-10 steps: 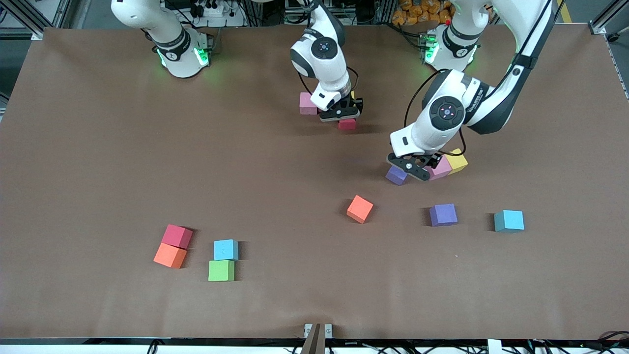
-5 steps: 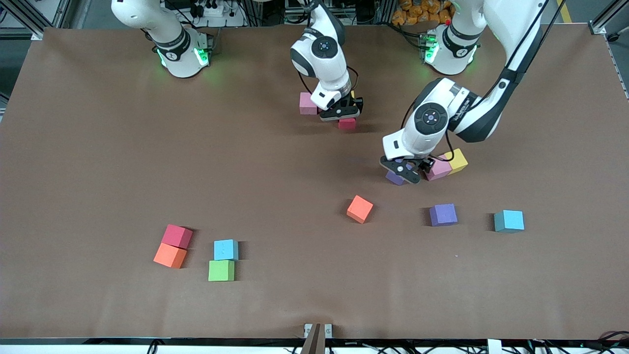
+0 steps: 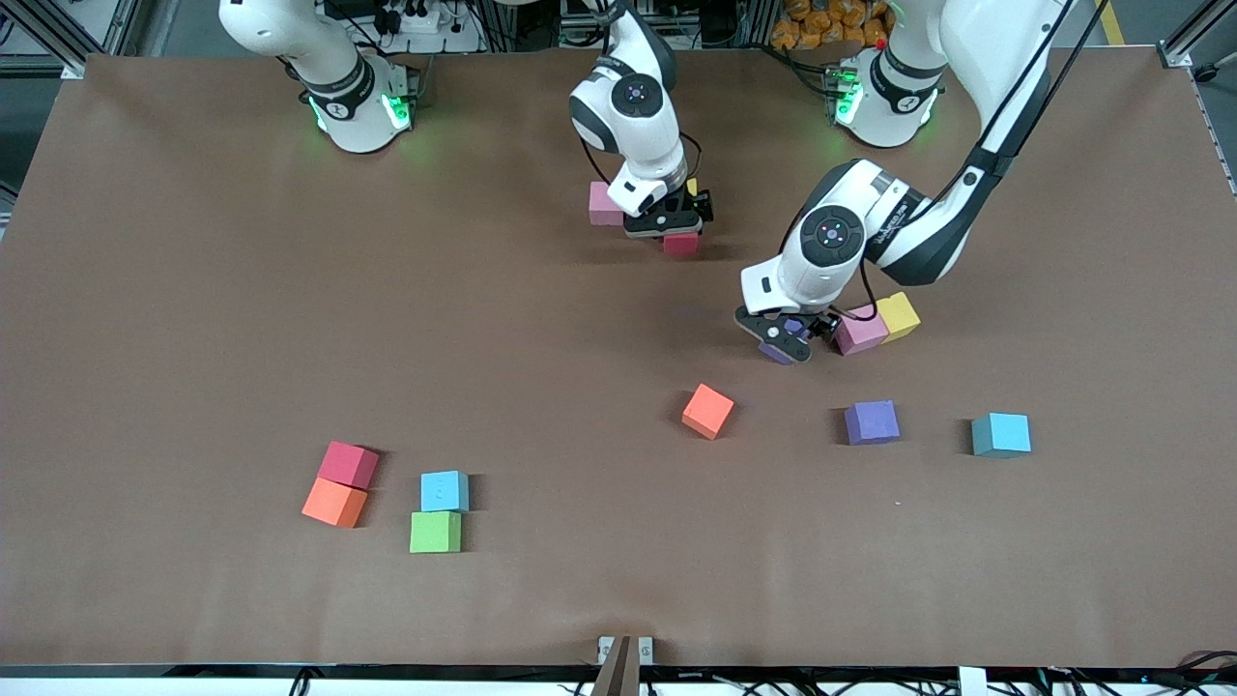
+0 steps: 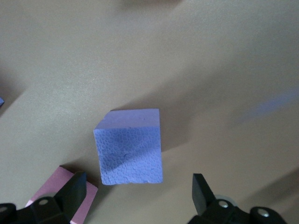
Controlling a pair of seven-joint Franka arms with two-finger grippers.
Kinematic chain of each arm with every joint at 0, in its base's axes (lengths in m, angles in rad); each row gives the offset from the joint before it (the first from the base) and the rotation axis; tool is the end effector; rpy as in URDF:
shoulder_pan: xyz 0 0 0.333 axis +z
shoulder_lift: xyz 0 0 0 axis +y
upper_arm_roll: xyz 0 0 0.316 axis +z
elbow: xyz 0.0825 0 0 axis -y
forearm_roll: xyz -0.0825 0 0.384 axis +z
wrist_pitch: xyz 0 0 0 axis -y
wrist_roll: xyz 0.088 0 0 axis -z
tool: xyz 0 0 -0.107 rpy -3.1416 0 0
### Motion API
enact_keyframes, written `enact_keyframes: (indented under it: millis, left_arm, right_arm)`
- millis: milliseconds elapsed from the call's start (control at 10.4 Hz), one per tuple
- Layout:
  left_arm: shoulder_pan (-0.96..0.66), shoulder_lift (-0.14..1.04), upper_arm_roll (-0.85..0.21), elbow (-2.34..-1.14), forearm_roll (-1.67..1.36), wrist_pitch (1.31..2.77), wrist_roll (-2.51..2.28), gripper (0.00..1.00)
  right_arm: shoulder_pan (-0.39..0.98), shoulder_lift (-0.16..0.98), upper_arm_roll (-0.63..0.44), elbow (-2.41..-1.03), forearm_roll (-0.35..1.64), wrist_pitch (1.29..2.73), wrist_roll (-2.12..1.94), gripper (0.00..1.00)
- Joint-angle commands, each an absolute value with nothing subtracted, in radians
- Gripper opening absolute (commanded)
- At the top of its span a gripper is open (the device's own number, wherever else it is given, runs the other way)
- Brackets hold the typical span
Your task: Form number 2 with 11 blocks
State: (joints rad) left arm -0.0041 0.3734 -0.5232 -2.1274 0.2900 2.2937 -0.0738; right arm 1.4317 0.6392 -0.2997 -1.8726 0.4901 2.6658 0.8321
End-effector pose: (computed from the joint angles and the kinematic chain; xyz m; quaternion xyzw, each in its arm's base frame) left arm 0.4851 -0.2749 0.2424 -0.9460 0.3165 0.0641 0.0289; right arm 0.2779 0.5902 0.2001 -0.9935 0.0209 -0.0177 0.1104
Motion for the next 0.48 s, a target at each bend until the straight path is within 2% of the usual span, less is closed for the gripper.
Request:
enact_keyframes:
  millis: [0,385]
  left_arm:
    - [-0.008,0.397,-0.526,-2.112,0.328,2.304,-0.147,1.00]
    - [0.003,0.440,-0.523,-2.097,0.376,2.342,-0.156,1.00]
  right_arm:
    - [1.445,0.615,-0.311,-1.882,0.511,2.669,0.848,1.00]
    - [1.338,0.526,-0.316,-1.891,0.506,2.591,0.749,1.00]
